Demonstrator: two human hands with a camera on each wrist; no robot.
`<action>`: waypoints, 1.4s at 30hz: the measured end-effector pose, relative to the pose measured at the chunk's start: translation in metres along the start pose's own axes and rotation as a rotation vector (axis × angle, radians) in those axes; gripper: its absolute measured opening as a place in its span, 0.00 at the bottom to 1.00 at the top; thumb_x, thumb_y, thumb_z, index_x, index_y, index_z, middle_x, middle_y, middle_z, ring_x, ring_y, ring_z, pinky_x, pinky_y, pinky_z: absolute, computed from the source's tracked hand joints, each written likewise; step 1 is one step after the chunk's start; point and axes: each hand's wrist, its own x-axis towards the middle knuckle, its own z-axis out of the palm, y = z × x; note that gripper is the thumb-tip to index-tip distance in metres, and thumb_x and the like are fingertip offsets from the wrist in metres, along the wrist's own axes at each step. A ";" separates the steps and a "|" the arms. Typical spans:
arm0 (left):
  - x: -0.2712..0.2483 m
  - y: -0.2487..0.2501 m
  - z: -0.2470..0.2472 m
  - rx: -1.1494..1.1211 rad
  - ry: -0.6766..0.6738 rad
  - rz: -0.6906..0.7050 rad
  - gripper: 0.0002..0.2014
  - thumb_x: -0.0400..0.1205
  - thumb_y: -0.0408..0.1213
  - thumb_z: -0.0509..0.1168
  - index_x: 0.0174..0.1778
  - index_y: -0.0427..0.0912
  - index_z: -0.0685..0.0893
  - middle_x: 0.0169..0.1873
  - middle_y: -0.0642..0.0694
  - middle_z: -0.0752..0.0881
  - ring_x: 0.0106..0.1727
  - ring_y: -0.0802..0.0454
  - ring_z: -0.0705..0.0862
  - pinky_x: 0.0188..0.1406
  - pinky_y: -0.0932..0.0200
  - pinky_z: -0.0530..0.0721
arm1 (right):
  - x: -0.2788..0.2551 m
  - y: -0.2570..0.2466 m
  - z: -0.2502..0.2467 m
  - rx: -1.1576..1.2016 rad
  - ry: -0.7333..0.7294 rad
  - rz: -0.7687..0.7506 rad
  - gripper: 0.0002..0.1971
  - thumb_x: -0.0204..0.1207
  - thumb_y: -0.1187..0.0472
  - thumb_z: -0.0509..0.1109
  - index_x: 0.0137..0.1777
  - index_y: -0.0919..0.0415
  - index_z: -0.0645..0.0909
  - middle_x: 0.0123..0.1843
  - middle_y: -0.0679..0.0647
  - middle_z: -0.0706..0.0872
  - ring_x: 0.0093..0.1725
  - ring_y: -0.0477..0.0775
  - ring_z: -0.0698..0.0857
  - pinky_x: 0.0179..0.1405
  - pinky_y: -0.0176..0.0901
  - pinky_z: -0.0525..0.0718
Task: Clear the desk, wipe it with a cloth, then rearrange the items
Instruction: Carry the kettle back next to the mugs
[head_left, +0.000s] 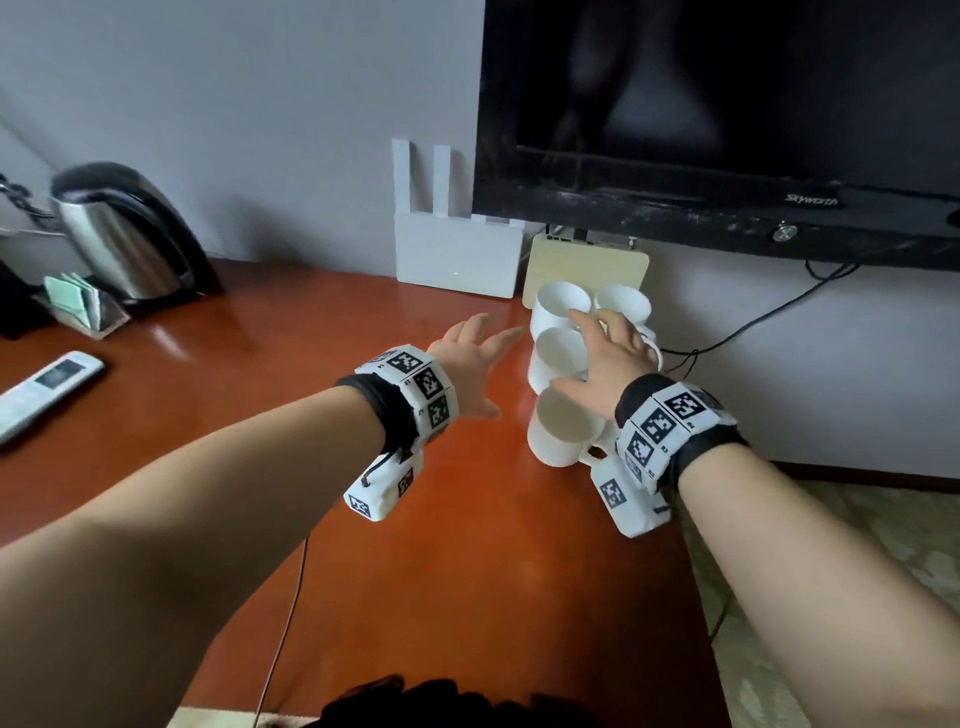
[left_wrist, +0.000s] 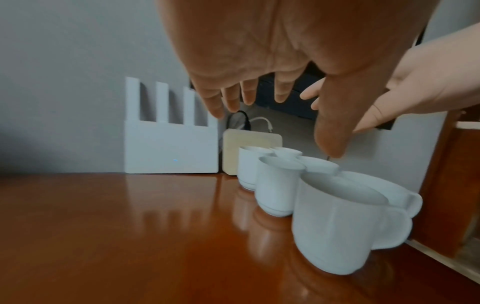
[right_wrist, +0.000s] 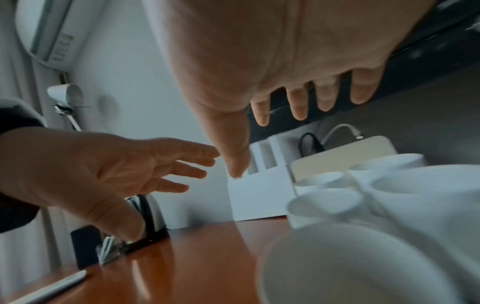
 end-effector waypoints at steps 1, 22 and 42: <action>-0.008 -0.012 -0.005 -0.006 0.009 -0.030 0.50 0.74 0.49 0.72 0.83 0.55 0.43 0.82 0.45 0.46 0.83 0.44 0.51 0.79 0.44 0.63 | 0.002 -0.016 -0.001 -0.007 0.004 -0.021 0.40 0.75 0.46 0.68 0.81 0.45 0.48 0.82 0.52 0.49 0.82 0.59 0.53 0.79 0.53 0.56; -0.163 -0.405 -0.099 -0.153 0.237 -0.366 0.45 0.75 0.44 0.72 0.83 0.51 0.51 0.80 0.44 0.56 0.80 0.42 0.59 0.77 0.48 0.65 | 0.064 -0.415 0.050 0.073 0.015 -0.242 0.42 0.75 0.47 0.69 0.82 0.47 0.48 0.83 0.55 0.52 0.82 0.59 0.57 0.80 0.53 0.61; -0.067 -0.514 -0.105 -0.396 0.196 -0.550 0.53 0.70 0.47 0.76 0.83 0.48 0.47 0.79 0.39 0.62 0.79 0.38 0.63 0.77 0.42 0.66 | 0.164 -0.499 0.081 0.207 -0.078 -0.130 0.39 0.77 0.51 0.69 0.82 0.51 0.51 0.81 0.60 0.60 0.79 0.61 0.64 0.77 0.55 0.66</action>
